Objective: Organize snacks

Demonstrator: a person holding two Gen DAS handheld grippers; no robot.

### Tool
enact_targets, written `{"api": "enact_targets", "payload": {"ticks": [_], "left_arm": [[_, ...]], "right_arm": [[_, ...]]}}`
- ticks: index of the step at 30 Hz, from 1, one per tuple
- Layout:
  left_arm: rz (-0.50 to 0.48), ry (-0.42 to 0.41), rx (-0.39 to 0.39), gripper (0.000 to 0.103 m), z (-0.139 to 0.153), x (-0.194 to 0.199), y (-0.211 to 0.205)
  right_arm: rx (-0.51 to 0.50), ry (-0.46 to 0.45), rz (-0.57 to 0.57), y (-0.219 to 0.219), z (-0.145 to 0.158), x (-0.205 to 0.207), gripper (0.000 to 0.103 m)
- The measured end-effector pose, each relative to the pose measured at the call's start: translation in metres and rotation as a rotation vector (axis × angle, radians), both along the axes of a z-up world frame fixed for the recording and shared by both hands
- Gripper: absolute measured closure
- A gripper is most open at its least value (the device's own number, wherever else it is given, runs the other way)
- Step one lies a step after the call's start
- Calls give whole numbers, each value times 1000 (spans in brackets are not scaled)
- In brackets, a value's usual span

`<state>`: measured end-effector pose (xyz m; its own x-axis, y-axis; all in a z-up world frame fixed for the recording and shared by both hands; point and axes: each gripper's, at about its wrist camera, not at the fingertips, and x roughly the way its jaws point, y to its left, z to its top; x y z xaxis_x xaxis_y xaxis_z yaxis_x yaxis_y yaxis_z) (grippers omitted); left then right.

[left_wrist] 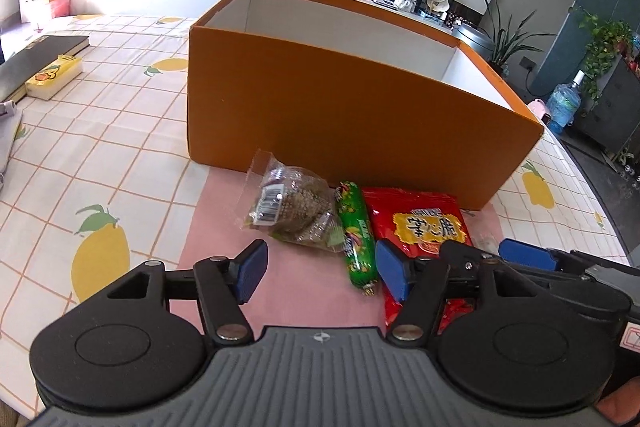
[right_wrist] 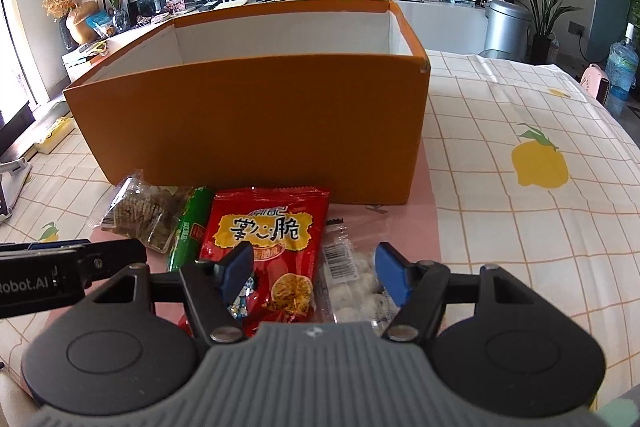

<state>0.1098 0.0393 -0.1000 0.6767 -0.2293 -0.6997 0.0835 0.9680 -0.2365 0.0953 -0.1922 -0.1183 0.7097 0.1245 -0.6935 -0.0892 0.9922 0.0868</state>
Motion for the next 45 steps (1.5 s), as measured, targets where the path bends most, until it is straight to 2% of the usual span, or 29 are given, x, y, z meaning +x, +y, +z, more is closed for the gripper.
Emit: {"api": "enact_targets", "payload": {"ticks": [3,8,19,21,26,31,34,38,43,45], "left_arm": [[19,-7,26,29,0,7,2],[29,-31,65,19,-3,19,7],[43,-11,7,20,-13,42,19],[24,-17,15,27,-13,42,17],[-34,-42,109,34,-10,37,3],[-79,-51,203,34,-10,33,-10],[-93,-55,245,34,-11,32,-17],[-107,-75,314,34,-14,31,-29],[-113,-84,348,34,-19,29,-36],[-115,-85,355,38,-19,28,-36]], "right_arm": [[0,13,3,2,-3,2,40],[-1,-4,25,8,-4,4,41],[14,-2,50,10,-6,6,40],[9,-6,58,11,-7,6,40],[1,-21,84,15,-7,3,40],[-8,-39,120,19,-6,-1,40],[-26,-21,127,22,-9,0,33],[-22,-14,135,24,-9,0,30],[-46,-14,166,30,-10,-2,24],[-59,-14,173,32,-11,-3,22]]}}
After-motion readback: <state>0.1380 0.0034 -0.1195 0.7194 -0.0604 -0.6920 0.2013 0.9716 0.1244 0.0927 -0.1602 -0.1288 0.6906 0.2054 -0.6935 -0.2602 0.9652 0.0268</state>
